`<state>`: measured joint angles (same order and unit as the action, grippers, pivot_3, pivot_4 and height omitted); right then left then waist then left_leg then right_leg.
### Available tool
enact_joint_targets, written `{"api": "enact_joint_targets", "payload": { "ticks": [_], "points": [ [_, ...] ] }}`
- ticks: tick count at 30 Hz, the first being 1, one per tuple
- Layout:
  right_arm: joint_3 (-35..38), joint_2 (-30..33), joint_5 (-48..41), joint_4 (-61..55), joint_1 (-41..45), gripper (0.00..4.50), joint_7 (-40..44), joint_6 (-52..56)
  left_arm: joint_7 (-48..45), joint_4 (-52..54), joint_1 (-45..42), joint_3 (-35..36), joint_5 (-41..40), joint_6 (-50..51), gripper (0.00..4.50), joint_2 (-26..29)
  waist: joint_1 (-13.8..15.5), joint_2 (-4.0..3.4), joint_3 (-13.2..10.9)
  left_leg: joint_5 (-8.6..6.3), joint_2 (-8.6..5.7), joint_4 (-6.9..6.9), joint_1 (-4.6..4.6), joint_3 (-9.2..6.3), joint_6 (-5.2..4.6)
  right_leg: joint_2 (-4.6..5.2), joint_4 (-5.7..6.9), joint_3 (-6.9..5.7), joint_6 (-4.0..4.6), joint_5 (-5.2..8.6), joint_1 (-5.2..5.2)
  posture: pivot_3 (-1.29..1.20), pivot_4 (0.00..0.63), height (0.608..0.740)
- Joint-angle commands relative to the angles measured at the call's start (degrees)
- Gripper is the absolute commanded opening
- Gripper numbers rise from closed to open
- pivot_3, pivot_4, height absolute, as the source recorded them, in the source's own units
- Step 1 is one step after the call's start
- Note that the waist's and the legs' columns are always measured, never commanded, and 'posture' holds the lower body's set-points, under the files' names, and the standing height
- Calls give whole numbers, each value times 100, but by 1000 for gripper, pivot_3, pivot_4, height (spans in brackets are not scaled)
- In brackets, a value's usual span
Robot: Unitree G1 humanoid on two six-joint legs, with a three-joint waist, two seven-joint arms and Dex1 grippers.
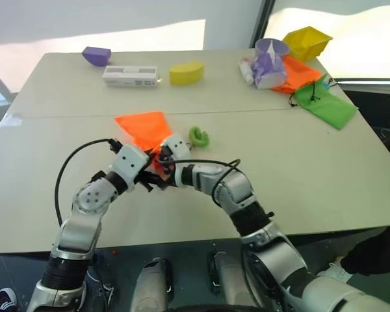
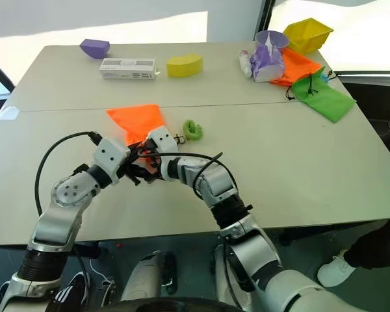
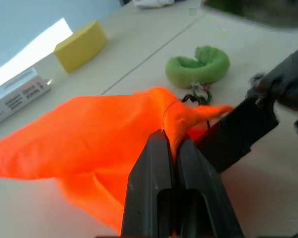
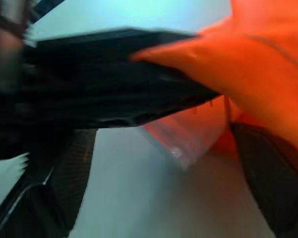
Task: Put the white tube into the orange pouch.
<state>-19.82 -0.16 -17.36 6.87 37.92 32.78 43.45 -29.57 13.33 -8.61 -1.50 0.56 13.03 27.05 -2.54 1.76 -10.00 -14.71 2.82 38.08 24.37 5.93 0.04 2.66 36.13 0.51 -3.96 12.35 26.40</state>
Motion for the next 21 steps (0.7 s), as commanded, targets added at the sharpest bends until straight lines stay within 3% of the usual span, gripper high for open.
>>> {"api": "enact_joint_targets", "payload": {
  "ticks": [1,14,21],
  "points": [
    [-203,143,104,-662,68,4470,219,-191,-42,10,30,-131,31,-131,0,-2,-2,3,2,0,0,1,-1,0,0,-1,1,1,1,0,0,0,150,740],
    [16,1568,198,-1535,-136,4470,938,-286,-161,-77,176,6,-15,-339,0,250,4,4,3,1,0,6,-6,-1,1,0,2,0,13,7,-7,0,150,740],
    [803,1470,368,-514,263,4470,349,-688,-255,-219,163,95,-89,-511,0,365,3,4,3,2,2,6,-14,-1,2,-8,9,4,25,9,-7,0,150,740]
  ]
}}
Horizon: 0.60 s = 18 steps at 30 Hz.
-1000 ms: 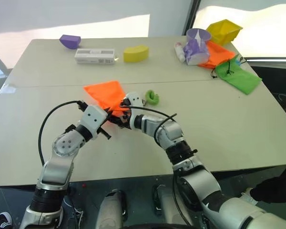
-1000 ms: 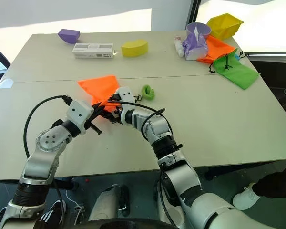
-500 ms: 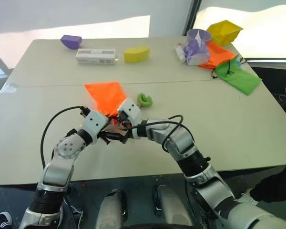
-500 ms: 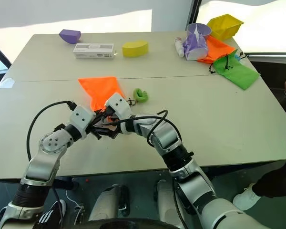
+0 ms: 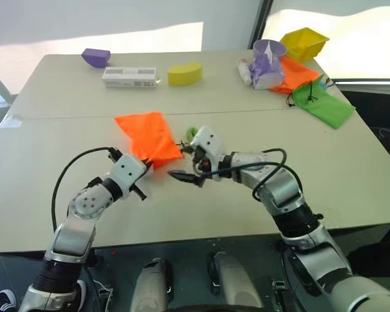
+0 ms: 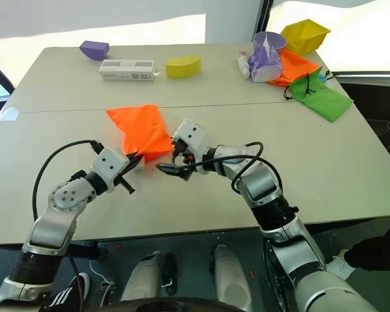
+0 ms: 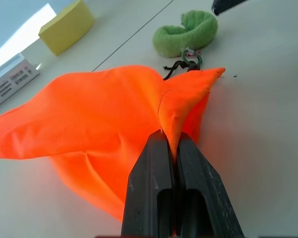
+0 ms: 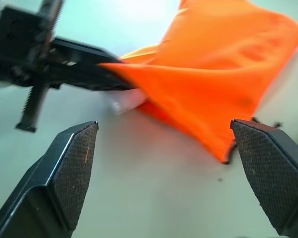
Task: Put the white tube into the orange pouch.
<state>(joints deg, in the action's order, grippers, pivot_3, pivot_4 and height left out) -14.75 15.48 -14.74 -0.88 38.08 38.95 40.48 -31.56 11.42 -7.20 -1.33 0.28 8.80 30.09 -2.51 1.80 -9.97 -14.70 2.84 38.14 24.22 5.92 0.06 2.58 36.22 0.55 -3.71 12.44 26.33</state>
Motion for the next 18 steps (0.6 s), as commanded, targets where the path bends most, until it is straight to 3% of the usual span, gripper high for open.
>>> {"api": "enact_joint_targets", "payload": {
  "ticks": [1,4,9,18],
  "points": [
    [472,-156,166,629,379,4470,-497,-506,-138,-75,40,49,-16,-198,0,153,-5,0,0,0,0,0,-1,1,0,0,0,2,0,0,0,0,150,740],
    [837,-382,385,1748,767,4470,-1147,-1056,-249,-302,4,107,-4,-425,0,326,-7,0,0,0,-1,0,-3,6,0,-2,-1,6,0,0,-1,0,150,740],
    [1105,-784,481,2973,1165,4470,-1513,-1595,-266,-393,-40,82,-44,-541,0,344,-12,-1,0,1,0,0,-4,14,0,-3,-2,13,-10,-5,0,0,150,740],
    [1004,-1060,735,3800,1316,4470,-1423,-1897,-192,-318,-1,82,-83,-485,0,260,-7,-2,0,1,-1,-1,-3,15,0,-1,-1,13,-21,-12,-1,0,150,740]
  ]
}}
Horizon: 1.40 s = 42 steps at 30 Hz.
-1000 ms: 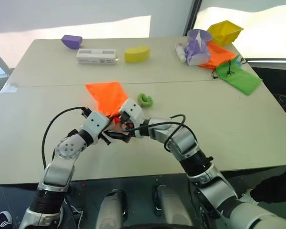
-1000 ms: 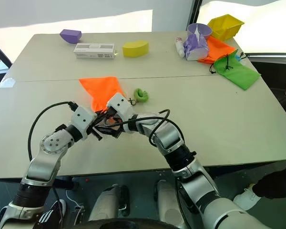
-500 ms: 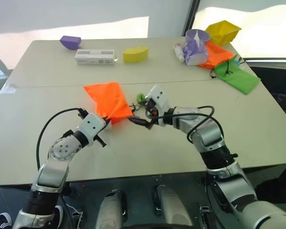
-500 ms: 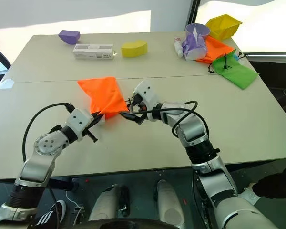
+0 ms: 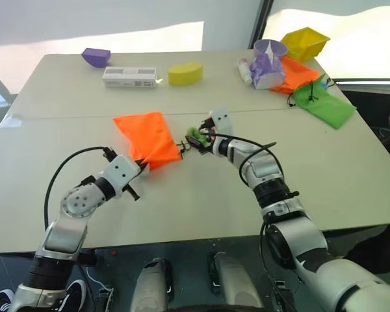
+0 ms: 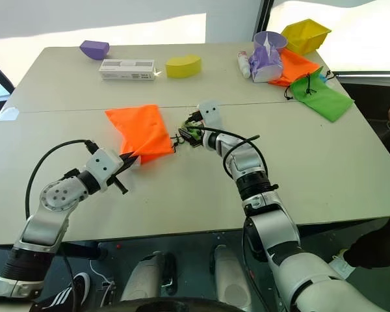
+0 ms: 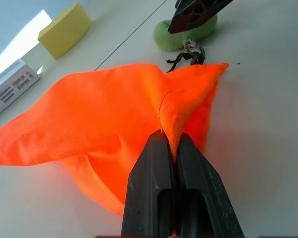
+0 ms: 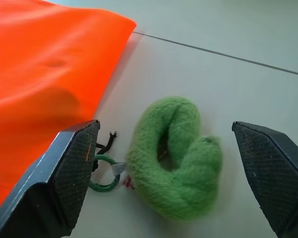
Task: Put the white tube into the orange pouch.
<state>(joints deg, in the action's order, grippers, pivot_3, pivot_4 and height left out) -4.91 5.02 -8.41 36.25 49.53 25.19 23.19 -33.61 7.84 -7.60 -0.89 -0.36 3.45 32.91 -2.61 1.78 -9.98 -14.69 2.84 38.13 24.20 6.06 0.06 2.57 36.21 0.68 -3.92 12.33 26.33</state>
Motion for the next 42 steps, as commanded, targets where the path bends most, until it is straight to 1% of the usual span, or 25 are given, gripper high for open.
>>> {"api": "enact_joint_targets", "payload": {
  "ticks": [1,3,6,8,11,13,14,18,23,27,30,32,34,37,39,42],
  "points": [
    [45,5,155,155,185,4470,-132,-214,11,45,46,40,-22,50,0,-16,2,0,0,0,0,0,0,0,0,0,1,0,0,0,0,0,150,740],
    [208,15,84,240,216,4470,-208,-211,0,59,63,35,-9,30,0,6,5,0,0,0,0,0,0,-1,0,0,1,-1,0,0,1,0,150,740],
    [354,3,-64,188,200,3630,-124,-82,2,79,72,26,-16,28,0,-7,5,0,0,0,0,0,0,0,0,0,1,0,0,0,0,0,150,740],
    [405,-17,-98,149,184,2643,-105,-1,4,92,81,14,-7,26,0,-11,-3,0,0,0,0,0,0,0,0,0,1,0,0,0,0,0,150,740],
    [317,6,0,95,109,1013,-54,2,15,80,36,-30,8,37,0,-45,1,-1,0,0,2,0,-1,-1,0,-1,2,0,0,0,1,0,150,740],
    [228,50,78,51,43,108,-3,35,7,63,20,-29,10,35,0,-41,3,-1,0,0,2,0,-1,-2,0,-2,3,-1,0,0,0,0,150,740],
    [211,66,82,-24,1,37,35,66,-1,65,22,-21,4,38,0,-36,3,-1,0,0,2,0,-2,-2,0,-1,3,-1,0,0,0,0,150,740],
    [233,199,-33,-664,-256,37,177,379,-34,113,26,105,-156,175,0,-31,7,-1,0,0,0,0,-1,-1,0,1,2,0,0,0,-1,0,150,740],
    [336,591,-637,-2626,-1011,37,671,1450,-217,341,135,449,-734,460,0,2,16,0,0,0,1,0,5,-6,0,3,1,-3,-1,0,2,0,150,740],
    [454,1243,-1339,-4155,-1650,37,1205,2458,-509,383,273,664,-1035,507,0,175,6,-1,0,0,2,0,6,-7,0,2,1,-3,-1,0,4,0,150,740],
    [630,1823,-1953,-4905,-2002,37,1672,3075,-815,257,340,705,-1143,398,0,364,21,0,0,0,2,0,4,-11,0,2,1,-7,7,5,2,0,150,740],
    [800,2038,-2131,-5009,-2100,37,1763,3069,-970,136,294,716,-1215,332,0,450,24,0,0,0,2,0,3,-11,0,3,-1,-7,20,12,1,0,150,740],
    [896,2107,-2184,-4959,-2104,37,1707,2993,-1011,-28,217,715,-1201,279,0,503,16,0,0,0,-1,1,2,-9,0,4,-4,-5,22,13,-1,0,150,740],
    [690,2260,-2030,-4938,-2175,37,1702,2805,-1087,-244,143,661,-1152,246,0,538,18,0,0,0,-3,2,0,-8,0,3,-3,-2,23,12,-1,0,150,740],
    [676,2176,-2029,-4895,-2165,37,1547,2759,-1118,-332,123,602,-1073,134,0,561,23,0,0,0,-2,2,-1,-9,0,0,-2,-2,23,12,-1,0,150,740],
    [646,2098,-2104,-4989,-2223,37,1461,2721,-1214,-354,95,564,-1224,342,0,521,25,0,0,0,-1,2,1,-8,0,-1,-3,-1,21,13,0,0,150,740]
  ]
}}
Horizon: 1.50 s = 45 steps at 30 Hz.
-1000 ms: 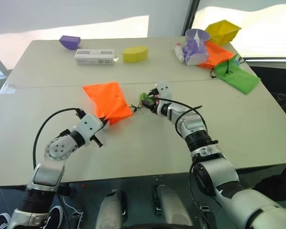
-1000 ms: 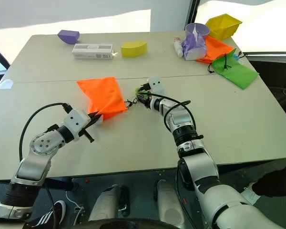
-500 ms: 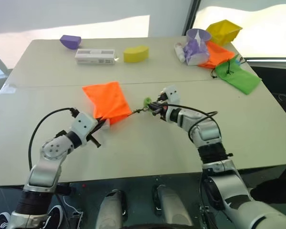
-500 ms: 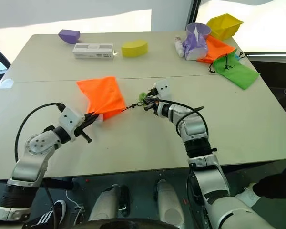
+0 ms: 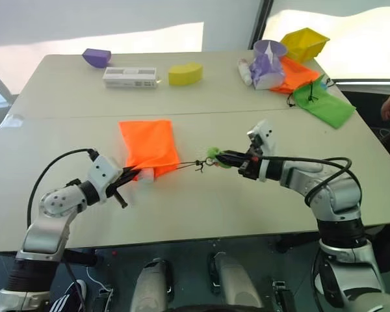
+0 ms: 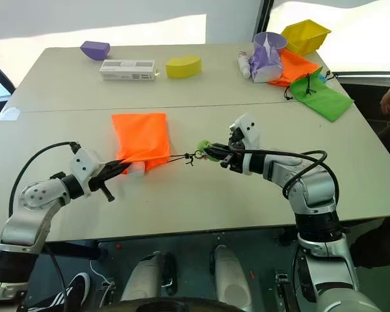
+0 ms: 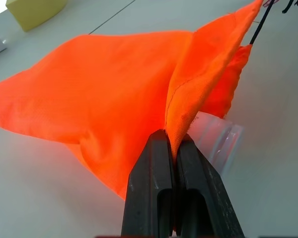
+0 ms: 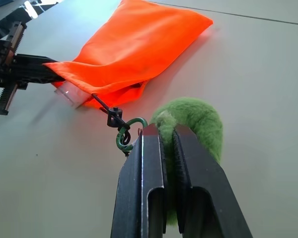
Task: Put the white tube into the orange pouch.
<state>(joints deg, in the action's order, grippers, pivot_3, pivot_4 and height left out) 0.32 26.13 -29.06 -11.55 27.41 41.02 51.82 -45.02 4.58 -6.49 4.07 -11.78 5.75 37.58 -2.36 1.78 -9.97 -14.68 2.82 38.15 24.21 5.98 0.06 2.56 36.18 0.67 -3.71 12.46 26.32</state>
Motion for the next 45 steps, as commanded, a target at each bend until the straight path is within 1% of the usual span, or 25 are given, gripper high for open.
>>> {"api": "enact_joint_targets", "payload": {
  "ticks": [1,3,4,5,6,7,8,10,12,14,17,18,21,23,26,28,31,33,38,41,45],
  "points": [
    [131,-34,-50,-224,-21,37,-172,-133,-122,-39,-21,70,-146,160,0,45,0,0,0,0,0,0,0,1,0,0,-1,0,-1,0,0,0,150,740],
    [86,22,-8,-244,-81,0,-180,-179,-360,-37,-16,94,-379,196,591,36,2,0,0,0,-1,0,1,3,0,1,-2,2,-2,0,-1,0,150,740],
    [111,29,-53,-247,-99,0,-171,-159,-329,-1,-19,129,-421,249,906,22,3,0,0,0,-1,0,1,4,0,1,-3,1,-2,0,-1,0,150,740],
    [111,61,-63,-266,-119,0,-151,-175,-451,165,13,164,-689,536,1437,47,10,0,0,0,-1,0,1,3,0,2,-3,2,-2,0,-1,0,150,740],
    [120,68,-71,-265,-123,0,-150,-189,-620,353,64,226,-1157,1052,1845,81,11,0,0,0,-1,1,1,3,0,1,-3,1,-2,0,-1,0,150,740],
    [126,73,-67,-253,-123,0,-147,-218,-784,553,116,313,-1647,1507,2355,87,5,0,0,0,-1,1,1,3,0,1,-2,2,-2,0,-1,0,150,740],
    [127,82,-45,-234,-121,0,-158,-249,-865,696,133,382,-1844,1571,2355,67,1,0,0,0,-1,1,2,3,0,1,-2,2,-2,0,-1,0,150,740],
    [144,69,-47,-197,-115,0,-175,-291,-727,843,-26,661,-2256,1772,2355,-47,7,1,0,0,-1,2,2,2,0,1,-2,2,-3,0,-1,0,150,740],
    [99,58,-41,-194,-143,0,-176,-321,-848,1034,-152,766,-2724,2248,2355,82,16,3,-1,0,0,6,3,-3,-1,-2,1,0,-3,0,-2,0,150,740],
    [27,14,18,-174,-173,0,-227,-389,-885,1052,-396,719,-2857,2440,2355,135,20,3,-1,0,-1,7,1,-6,-1,-5,4,-1,-2,0,-4,0,150,740],
    [5,-73,59,-141,-200,0,-336,-462,-915,804,-927,286,-2350,2118,2355,43,31,3,-1,1,-11,8,-11,-6,-1,-7,4,-1,-2,0,-19,0,150,740],
    [-15,-83,81,-132,-209,0,-356,-478,-902,653,-1138,113,-2242,2119,2355,-52,39,3,-1,1,-13,8,-12,-4,-1,-6,2,0,-2,0,-21,0,150,740],
    [-48,-148,117,-100,-201,0,-440,-551,-938,106,-1617,-501,-1529,1483,2355,-378,50,3,-1,2,-21,9,-15,-1,-3,-5,-2,2,-3,0,-27,0,150,740],
    [-71,-168,133,-121,-221,0,-479,-580,-843,-200,-1825,-821,-1125,1038,2355,-708,73,3,-1,2,-23,9,-15,-1,-3,-6,-5,3,-4,-1,-28,0,150,740],
    [-86,-210,147,-156,-275,0,-552,-612,-831,-416,-1903,-1031,-922,737,2355,-1073,103,3,-1,2,-21,8,-10,2,-3,-9,-7,6,-19,-8,-22,0,150,740],
    [-78,-257,156,-184,-319,0,-616,-647,-826,-527,-1865,-1152,-729,464,2355,-1217,126,3,-1,2,-18,8,-6,1,-3,-13,-5,6,-22,-10,-15,0,150,740],
    [-103,-336,171,-275,-422,0,-699,-689,-895,-682,-1723,-1305,-524,228,2355,-1293,146,3,-1,2,-13,7,-6,-1,-4,-20,0,4,-22,-10,-14,0,150,740],
    [-90,-331,187,-311,-473,0,-730,-750,-857,-793,-1737,-1381,-400,160,2355,-1368,146,3,-1,2,-12,8,-8,-3,-3,-20,1,4,-20,-9,-15,0,150,740],
    [-61,-340,172,-356,-513,0,-815,-812,-769,-1016,-1880,-1200,-304,-57,2355,-1367,146,3,-1,3,-14,15,-8,-2,-5,-11,1,7,-12,-5,-19,0,150,740],
    [-10,-363,95,-417,-429,0,-871,-754,-954,-1055,-1959,-935,-744,300,2355,-1345,146,3,-1,3,-14,15,-8,-3,-6,-11,1,7,-15,-7,-19,0,150,740],
    [-72,-380,102,-482,-361,0,-919,-721,-1647,-1168,-2097,-712,-1123,565,2355,-955,134,3,-1,4,-13,14,-7,-3,-6,-16,1,6,-27,-14,-17,0,150,740]
  ]
}}
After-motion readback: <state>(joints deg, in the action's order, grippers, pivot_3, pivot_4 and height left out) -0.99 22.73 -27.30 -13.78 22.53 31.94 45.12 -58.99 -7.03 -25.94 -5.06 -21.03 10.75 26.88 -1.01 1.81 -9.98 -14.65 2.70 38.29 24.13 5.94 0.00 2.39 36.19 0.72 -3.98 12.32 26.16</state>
